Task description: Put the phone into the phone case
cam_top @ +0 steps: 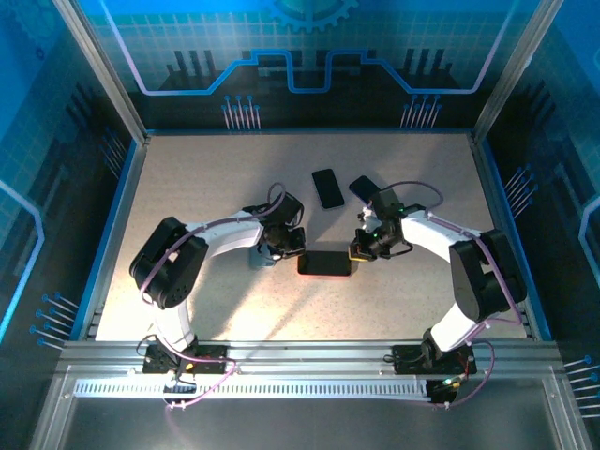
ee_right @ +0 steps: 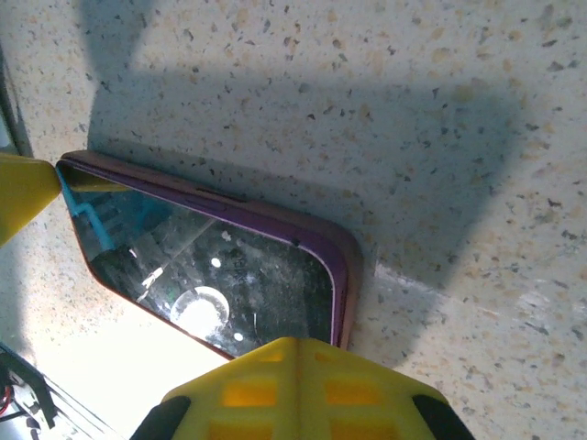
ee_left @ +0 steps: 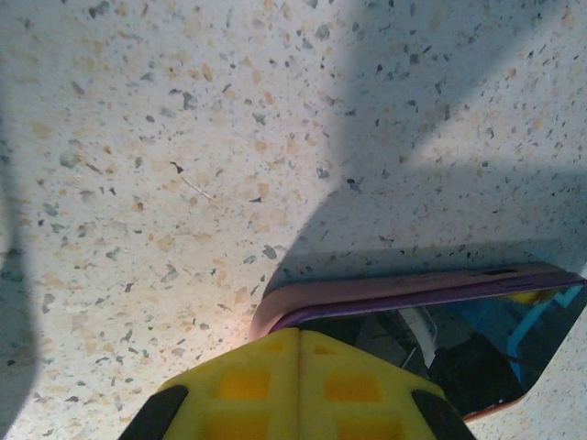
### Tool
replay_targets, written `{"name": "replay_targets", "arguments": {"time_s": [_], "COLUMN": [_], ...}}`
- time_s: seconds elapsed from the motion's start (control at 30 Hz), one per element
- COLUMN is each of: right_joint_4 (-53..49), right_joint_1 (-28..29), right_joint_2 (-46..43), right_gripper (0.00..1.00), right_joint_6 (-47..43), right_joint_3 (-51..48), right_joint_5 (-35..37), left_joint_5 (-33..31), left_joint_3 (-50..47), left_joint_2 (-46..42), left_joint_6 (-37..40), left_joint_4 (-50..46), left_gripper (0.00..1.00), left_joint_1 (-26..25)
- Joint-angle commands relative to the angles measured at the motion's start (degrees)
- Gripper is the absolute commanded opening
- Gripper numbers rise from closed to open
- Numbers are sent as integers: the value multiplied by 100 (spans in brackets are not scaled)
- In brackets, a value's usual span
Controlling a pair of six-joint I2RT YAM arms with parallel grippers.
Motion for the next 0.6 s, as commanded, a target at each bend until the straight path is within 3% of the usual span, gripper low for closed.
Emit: {"name": "replay_targets", "arguments": {"time_s": [0.0,0.57], "right_joint_4": [26,122], "right_joint_1": [-73,-143], "right_joint_2": [118,381], "right_gripper": [0,0], "right_joint_6": [-103,-138], "right_joint_3": [159,225], "right_joint_5": [-119,-148], "left_joint_5": [135,149], "left_joint_3": [-125,-418], "left_joint_2": [48,118], "left_joint_6": [80,35], "left_joint_4": [-35,153], "left_gripper": [5,4], "left_joint_1": [49,93]}}
